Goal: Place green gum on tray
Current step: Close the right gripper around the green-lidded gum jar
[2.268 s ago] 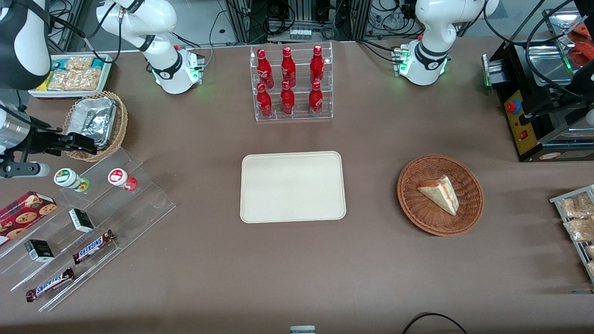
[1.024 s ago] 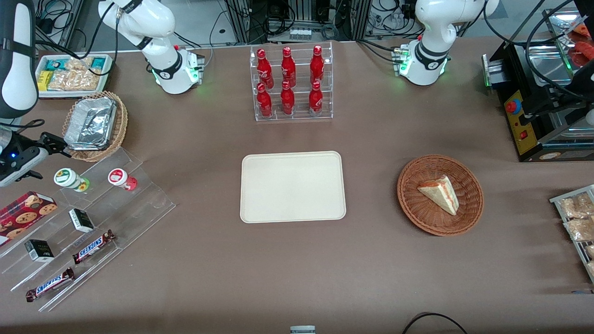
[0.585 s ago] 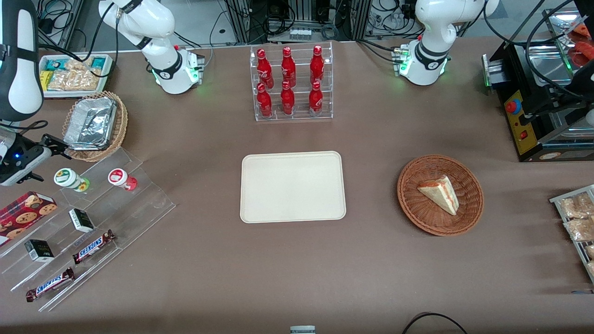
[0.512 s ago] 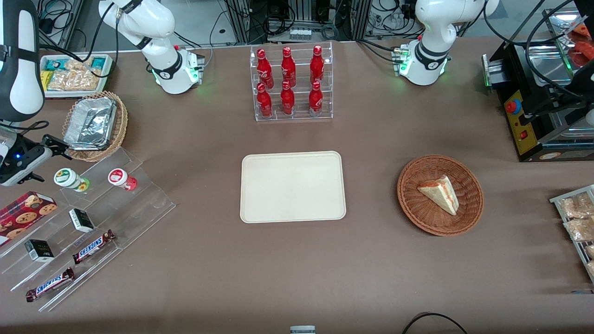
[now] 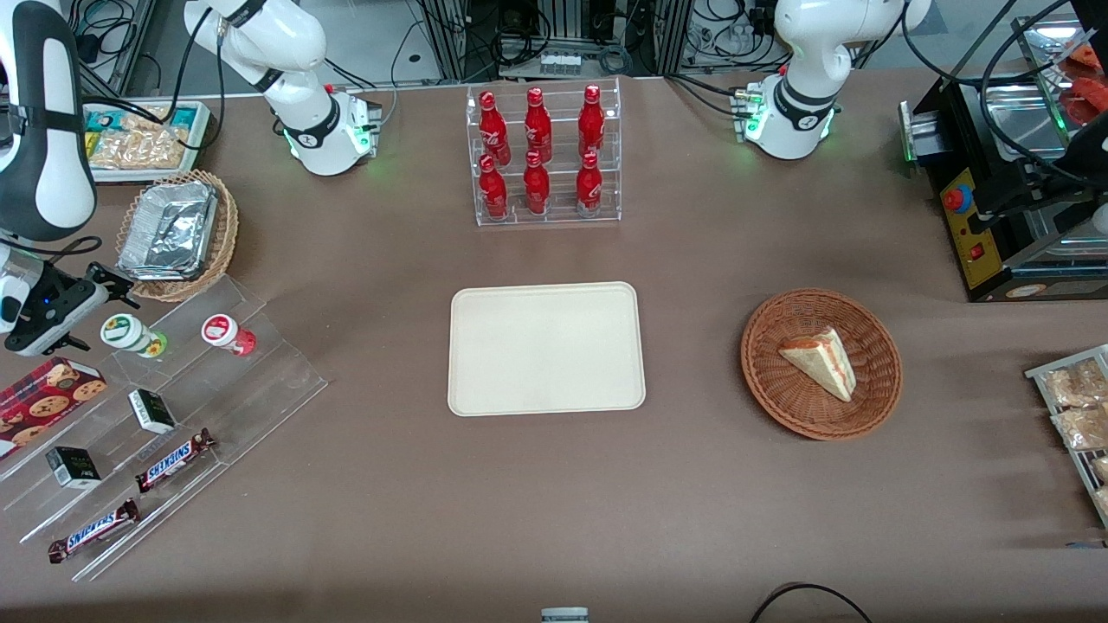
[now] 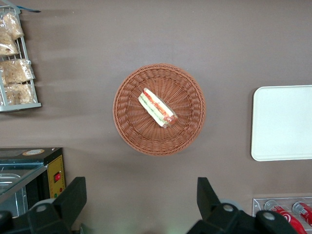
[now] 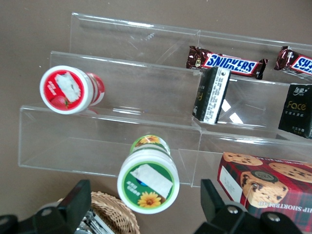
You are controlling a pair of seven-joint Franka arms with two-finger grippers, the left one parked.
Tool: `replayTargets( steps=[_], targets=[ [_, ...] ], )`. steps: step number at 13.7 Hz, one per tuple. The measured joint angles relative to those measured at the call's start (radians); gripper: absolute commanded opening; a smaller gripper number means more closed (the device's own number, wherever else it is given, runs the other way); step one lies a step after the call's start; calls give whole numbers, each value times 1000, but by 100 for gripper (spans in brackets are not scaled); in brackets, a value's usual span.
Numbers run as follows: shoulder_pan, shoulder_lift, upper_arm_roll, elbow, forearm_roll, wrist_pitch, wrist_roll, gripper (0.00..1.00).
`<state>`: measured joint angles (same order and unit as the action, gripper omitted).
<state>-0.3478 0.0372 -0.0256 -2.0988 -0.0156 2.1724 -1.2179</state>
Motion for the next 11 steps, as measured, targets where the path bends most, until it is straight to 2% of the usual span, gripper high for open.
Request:
replayTargets(
  steps=[5, 6, 8, 9, 11],
  targets=[
    [-5, 36, 0, 0, 0, 25, -4, 100],
    [-7, 42, 0, 0, 0, 27, -4, 88],
    [-9, 50, 0, 0, 0, 29, -5, 20],
    [-9, 52, 0, 0, 0, 30, -5, 0],
    [-9, 54, 0, 0, 1, 30, -5, 0]
  ],
)
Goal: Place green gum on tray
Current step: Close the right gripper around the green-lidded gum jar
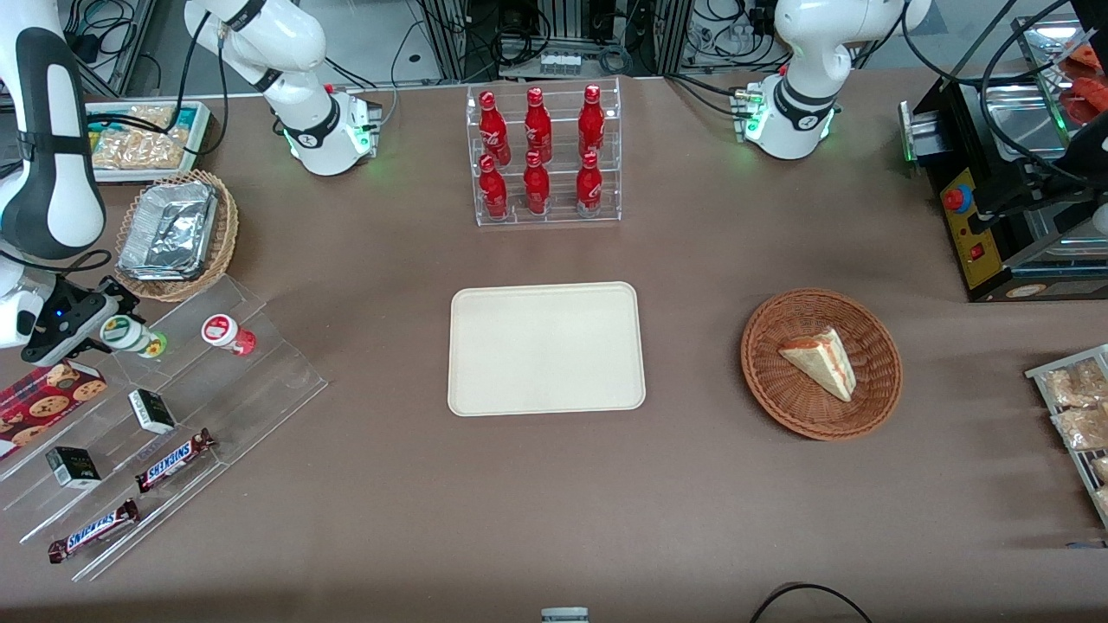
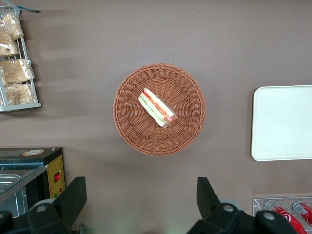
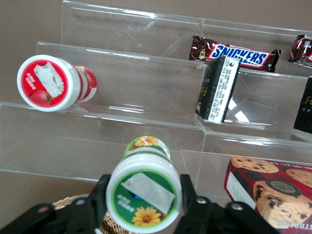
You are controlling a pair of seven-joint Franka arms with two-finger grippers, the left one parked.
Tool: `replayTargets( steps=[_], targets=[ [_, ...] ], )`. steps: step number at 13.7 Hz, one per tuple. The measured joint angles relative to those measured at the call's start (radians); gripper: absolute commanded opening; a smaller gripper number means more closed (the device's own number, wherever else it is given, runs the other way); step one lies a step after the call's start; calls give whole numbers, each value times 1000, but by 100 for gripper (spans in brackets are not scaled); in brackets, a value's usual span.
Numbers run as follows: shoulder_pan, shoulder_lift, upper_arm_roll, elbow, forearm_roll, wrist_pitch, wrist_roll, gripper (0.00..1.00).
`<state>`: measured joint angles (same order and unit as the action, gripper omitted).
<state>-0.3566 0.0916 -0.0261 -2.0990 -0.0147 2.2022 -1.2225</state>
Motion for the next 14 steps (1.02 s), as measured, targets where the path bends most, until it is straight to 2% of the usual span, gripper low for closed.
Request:
replayTargets(
  steps=[5, 9, 14],
  targets=[
    [0, -6, 0, 5, 1, -15, 3, 0],
    [12, -41, 10, 69, 2, -150, 59, 0],
    [137, -54, 18, 180, 2, -322, 262, 0]
  ],
)
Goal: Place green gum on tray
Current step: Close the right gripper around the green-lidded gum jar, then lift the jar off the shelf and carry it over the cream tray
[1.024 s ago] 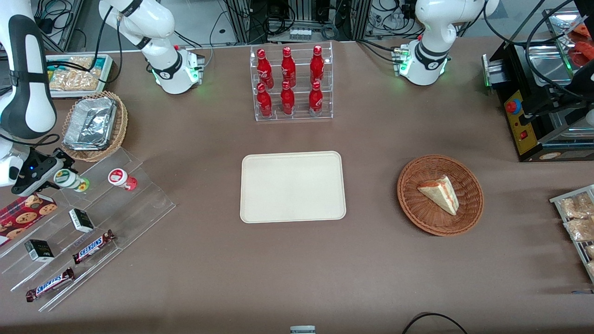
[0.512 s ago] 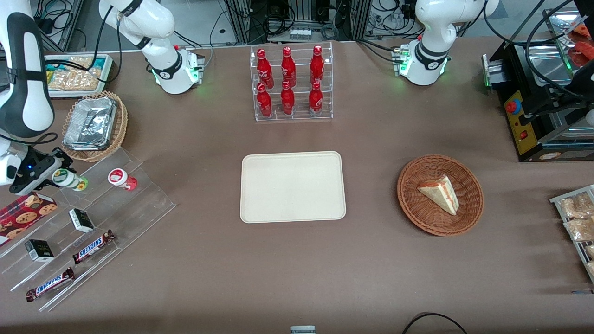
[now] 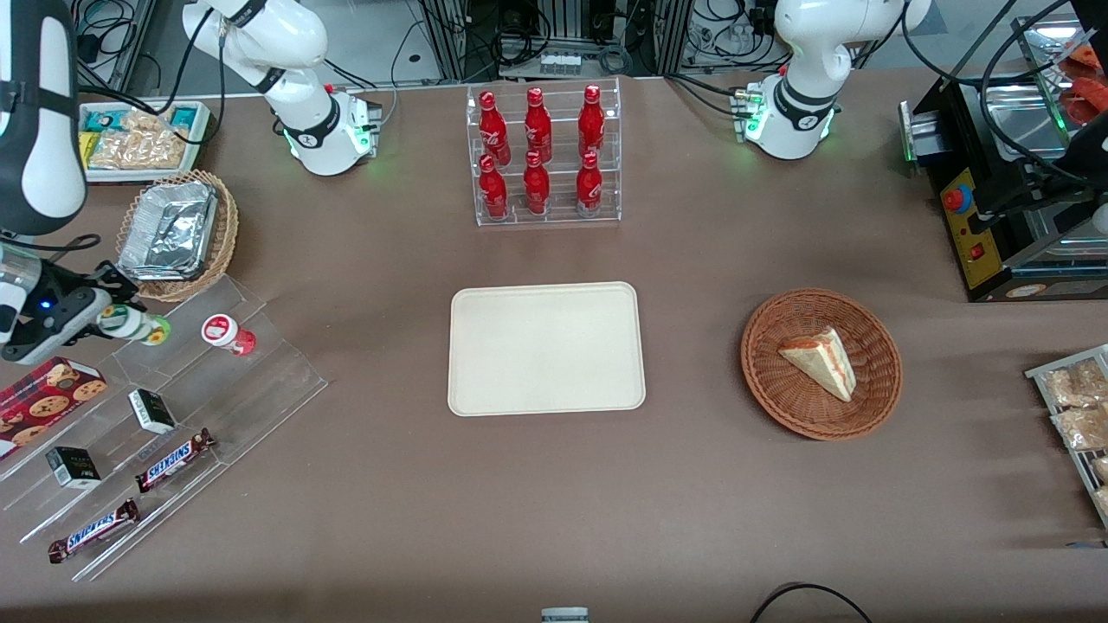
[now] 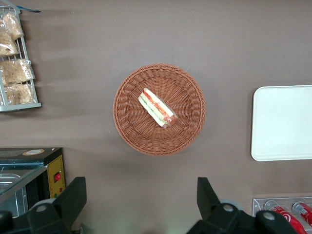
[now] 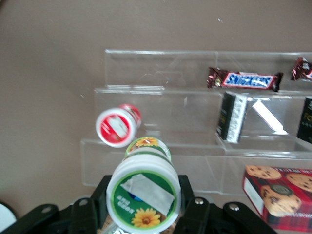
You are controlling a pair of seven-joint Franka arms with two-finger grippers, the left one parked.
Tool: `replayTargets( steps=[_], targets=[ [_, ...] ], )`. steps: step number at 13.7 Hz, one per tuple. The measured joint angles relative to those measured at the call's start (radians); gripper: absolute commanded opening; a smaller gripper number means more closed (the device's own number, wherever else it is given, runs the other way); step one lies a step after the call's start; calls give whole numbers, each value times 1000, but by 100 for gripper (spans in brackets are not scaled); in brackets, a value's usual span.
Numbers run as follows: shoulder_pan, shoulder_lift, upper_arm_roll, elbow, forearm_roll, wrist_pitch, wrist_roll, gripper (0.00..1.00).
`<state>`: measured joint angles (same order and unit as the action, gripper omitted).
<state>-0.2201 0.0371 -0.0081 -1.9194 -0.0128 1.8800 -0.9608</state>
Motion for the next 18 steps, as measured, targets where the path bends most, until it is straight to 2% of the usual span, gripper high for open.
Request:
replayTargets(
  steps=[4, 13, 18],
  targets=[
    [117, 0, 3, 32, 0, -64, 205, 0],
    [442, 22, 7, 32, 8, -67, 810, 0],
    [634, 83, 8, 32, 30, 35, 1182, 0]
  ],
)
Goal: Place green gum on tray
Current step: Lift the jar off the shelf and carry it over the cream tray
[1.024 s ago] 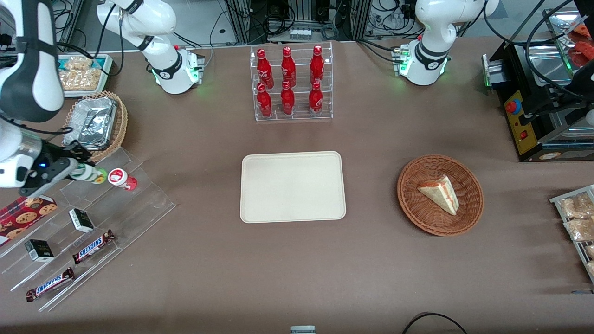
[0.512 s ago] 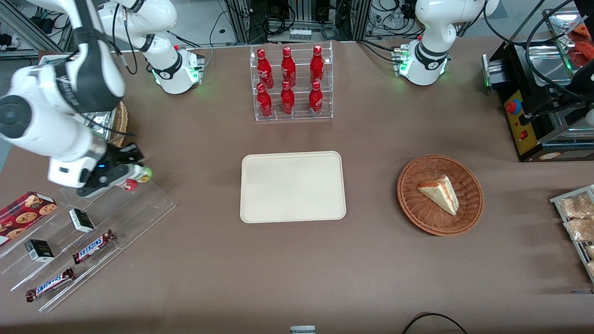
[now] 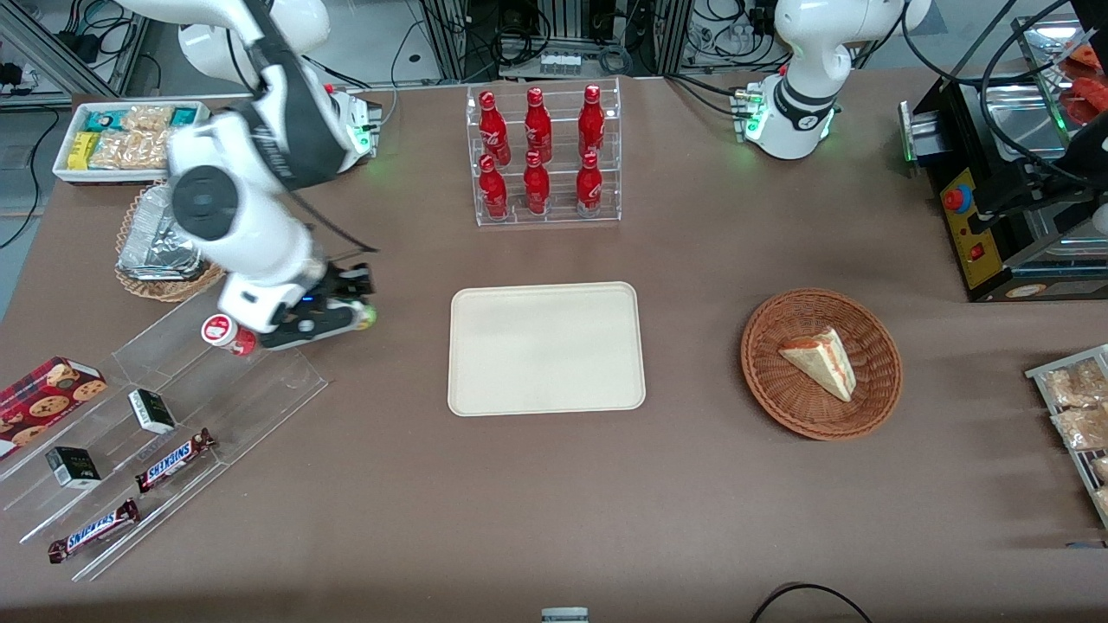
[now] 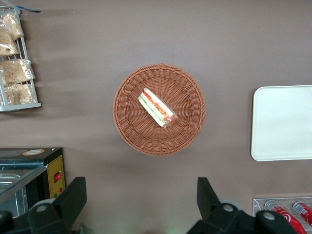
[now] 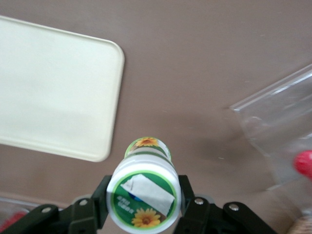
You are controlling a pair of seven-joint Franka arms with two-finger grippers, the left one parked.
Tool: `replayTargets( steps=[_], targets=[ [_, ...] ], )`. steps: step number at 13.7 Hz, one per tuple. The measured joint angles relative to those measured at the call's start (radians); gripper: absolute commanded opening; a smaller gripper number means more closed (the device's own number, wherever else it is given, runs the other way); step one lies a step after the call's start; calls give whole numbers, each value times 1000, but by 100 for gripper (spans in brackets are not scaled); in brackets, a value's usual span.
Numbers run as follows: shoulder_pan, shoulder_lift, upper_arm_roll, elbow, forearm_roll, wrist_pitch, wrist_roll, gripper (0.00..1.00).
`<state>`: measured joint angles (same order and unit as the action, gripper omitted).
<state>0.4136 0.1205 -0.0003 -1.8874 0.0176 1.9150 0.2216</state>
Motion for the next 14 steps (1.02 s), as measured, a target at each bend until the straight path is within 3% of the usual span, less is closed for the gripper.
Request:
replayTargets(
  steps=[4, 6, 9, 14],
  targets=[
    [138, 120, 0, 59, 0, 83, 285, 0],
    [171, 190, 0, 119, 31, 107, 387, 0],
    [210, 270, -1, 176, 97, 175, 468, 0],
    [313, 418, -5, 312, 96, 205, 606, 0]
  ],
)
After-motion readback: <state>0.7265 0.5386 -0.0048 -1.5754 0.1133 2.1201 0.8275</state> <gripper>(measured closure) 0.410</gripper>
